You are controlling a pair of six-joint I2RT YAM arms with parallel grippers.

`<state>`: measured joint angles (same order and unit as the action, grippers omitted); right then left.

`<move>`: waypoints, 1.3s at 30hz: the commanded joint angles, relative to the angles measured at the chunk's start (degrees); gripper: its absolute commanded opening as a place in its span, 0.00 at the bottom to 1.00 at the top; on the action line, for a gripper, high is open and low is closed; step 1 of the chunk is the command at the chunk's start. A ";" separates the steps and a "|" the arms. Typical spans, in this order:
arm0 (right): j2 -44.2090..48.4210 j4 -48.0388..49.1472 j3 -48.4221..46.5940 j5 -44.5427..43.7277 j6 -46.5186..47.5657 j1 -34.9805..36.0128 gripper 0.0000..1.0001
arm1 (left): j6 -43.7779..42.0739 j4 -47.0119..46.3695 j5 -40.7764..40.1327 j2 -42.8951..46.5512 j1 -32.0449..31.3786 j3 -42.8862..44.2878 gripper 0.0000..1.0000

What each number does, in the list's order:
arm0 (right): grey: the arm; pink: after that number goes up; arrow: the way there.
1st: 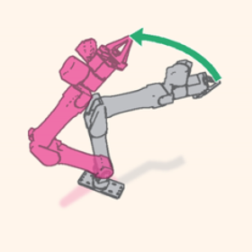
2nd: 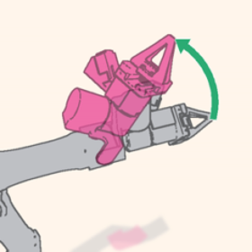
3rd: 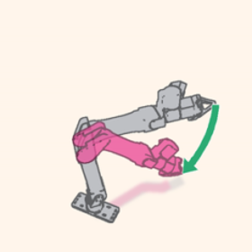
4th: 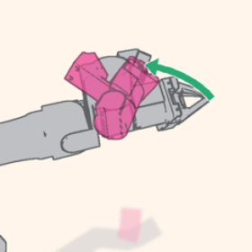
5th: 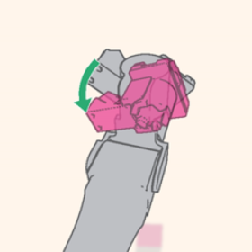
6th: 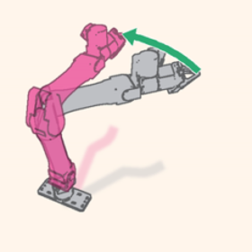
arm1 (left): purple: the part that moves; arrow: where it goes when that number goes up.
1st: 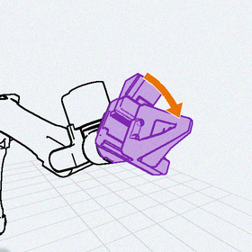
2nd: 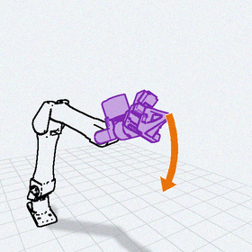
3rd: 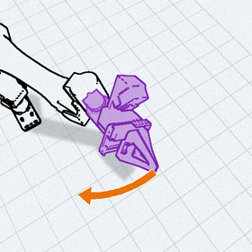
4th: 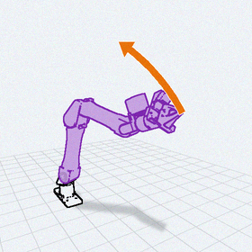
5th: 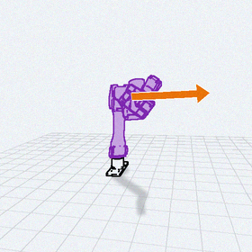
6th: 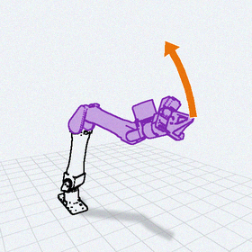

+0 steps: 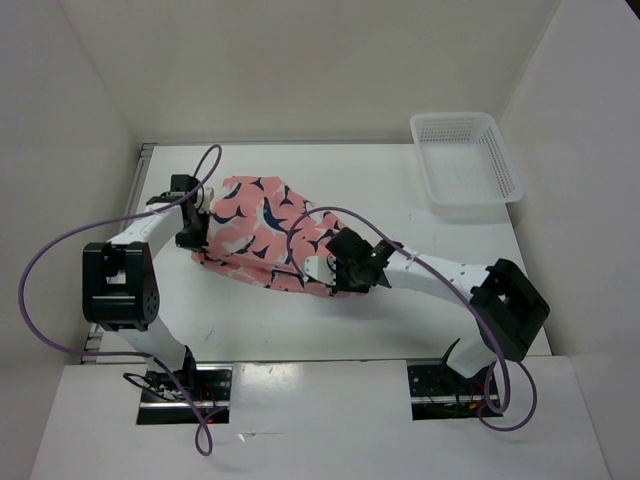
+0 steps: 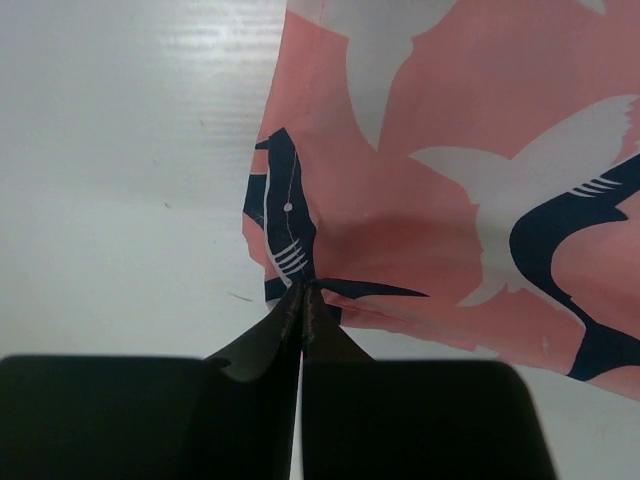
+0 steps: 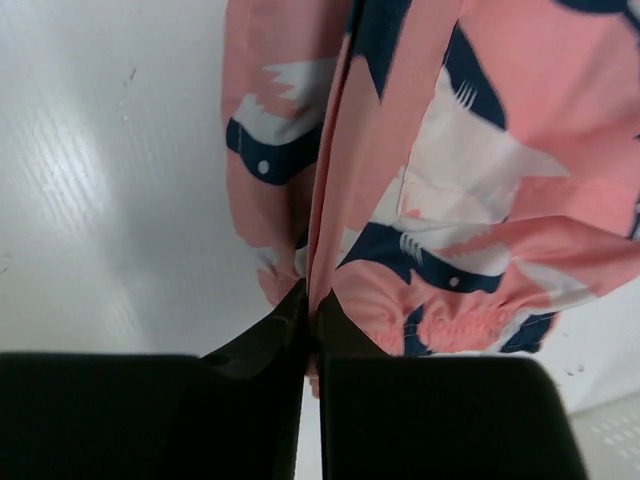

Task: Fold and stack the shorts
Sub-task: Fold the shorts

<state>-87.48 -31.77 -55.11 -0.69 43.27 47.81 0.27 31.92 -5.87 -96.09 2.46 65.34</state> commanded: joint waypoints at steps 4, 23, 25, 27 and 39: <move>2.23 0.22 0.72 1.30 -0.02 0.00 0.34 | -0.27 1.21 -3.89 0.29 0.62 -1.36 0.08; 0.57 14.35 -5.81 12.55 -20.95 -2.55 0.09 | -0.27 7.55 9.74 -2.95 -6.21 12.20 0.48; -0.14 18.93 -3.79 12.55 -19.72 -2.55 0.07 | -0.27 6.14 9.74 -4.28 -6.94 9.73 0.47; -1.46 17.89 -2.20 12.55 -19.71 -2.55 0.06 | -0.27 5.61 11.31 -4.28 -7.47 5.87 0.45; -4.45 14.53 6.41 5.47 -12.42 -0.70 0.10 | -0.27 0.43 1.83 -7.79 -10.02 -6.19 0.46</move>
<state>-91.98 -19.44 -50.81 10.94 27.14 45.98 0.36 37.26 0.93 -101.38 -7.46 62.24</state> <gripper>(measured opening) 0.096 0.459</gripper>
